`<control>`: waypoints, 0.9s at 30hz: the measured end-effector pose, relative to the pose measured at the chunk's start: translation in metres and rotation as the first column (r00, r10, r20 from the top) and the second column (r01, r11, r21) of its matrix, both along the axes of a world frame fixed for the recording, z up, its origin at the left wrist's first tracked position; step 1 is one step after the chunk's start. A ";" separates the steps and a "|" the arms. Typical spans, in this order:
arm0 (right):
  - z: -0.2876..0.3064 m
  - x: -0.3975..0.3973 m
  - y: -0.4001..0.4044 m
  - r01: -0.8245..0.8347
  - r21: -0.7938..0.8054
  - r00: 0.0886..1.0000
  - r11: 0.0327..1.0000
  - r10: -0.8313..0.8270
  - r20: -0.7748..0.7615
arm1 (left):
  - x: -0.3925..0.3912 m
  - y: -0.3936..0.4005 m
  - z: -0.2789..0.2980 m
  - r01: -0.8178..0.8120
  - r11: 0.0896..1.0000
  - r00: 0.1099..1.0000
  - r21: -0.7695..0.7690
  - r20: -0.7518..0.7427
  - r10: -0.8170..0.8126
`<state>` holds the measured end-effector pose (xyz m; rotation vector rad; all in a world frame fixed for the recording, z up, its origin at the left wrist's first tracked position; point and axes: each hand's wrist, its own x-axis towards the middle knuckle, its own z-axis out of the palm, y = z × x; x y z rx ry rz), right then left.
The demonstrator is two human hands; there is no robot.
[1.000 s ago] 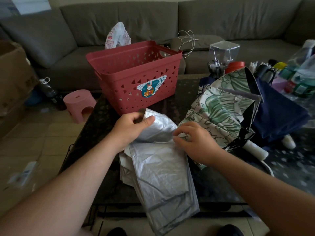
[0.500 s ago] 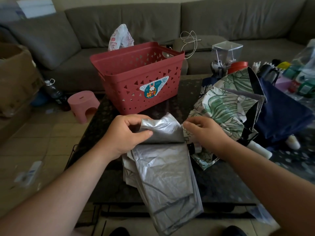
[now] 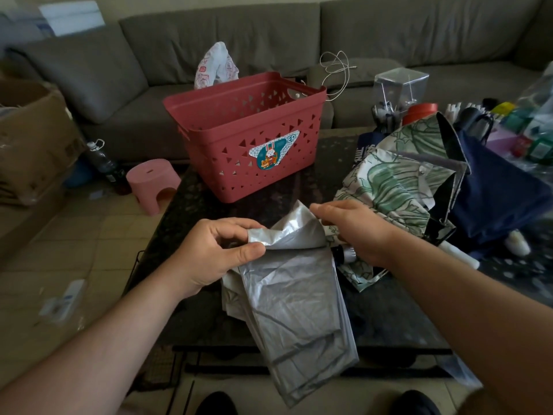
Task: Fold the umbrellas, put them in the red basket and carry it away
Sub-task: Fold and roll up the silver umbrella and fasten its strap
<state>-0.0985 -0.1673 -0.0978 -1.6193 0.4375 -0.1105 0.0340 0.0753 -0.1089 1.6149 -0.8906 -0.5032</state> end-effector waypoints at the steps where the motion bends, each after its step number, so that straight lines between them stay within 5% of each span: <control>1: 0.001 0.002 0.002 0.000 0.011 1.000 1.000 0.000 0.002 | -0.001 0.000 0.000 -0.003 1.000 1.000 -0.008 0.004 0.003; 8: -0.005 0.009 0.003 0.155 0.084 0.984 0.984 -0.162 0.077 | -0.002 -0.008 -0.007 -0.341 0.935 0.935 -0.094 0.067 0.348; 16: -0.008 0.010 0.002 0.139 0.333 0.980 0.933 -0.177 0.085 | -0.001 -0.021 -0.004 -0.367 0.920 0.929 -0.138 -0.102 0.355; 21: -0.012 0.017 0.008 0.278 0.227 0.950 0.933 -0.303 0.080 | -0.004 -0.026 -0.006 -0.495 0.862 0.860 -0.109 0.077 0.504; 27: -0.015 0.021 0.010 0.335 0.116 0.931 0.935 -0.347 0.114 | -0.007 -0.030 -0.003 -0.466 0.871 0.862 -0.155 0.144 0.487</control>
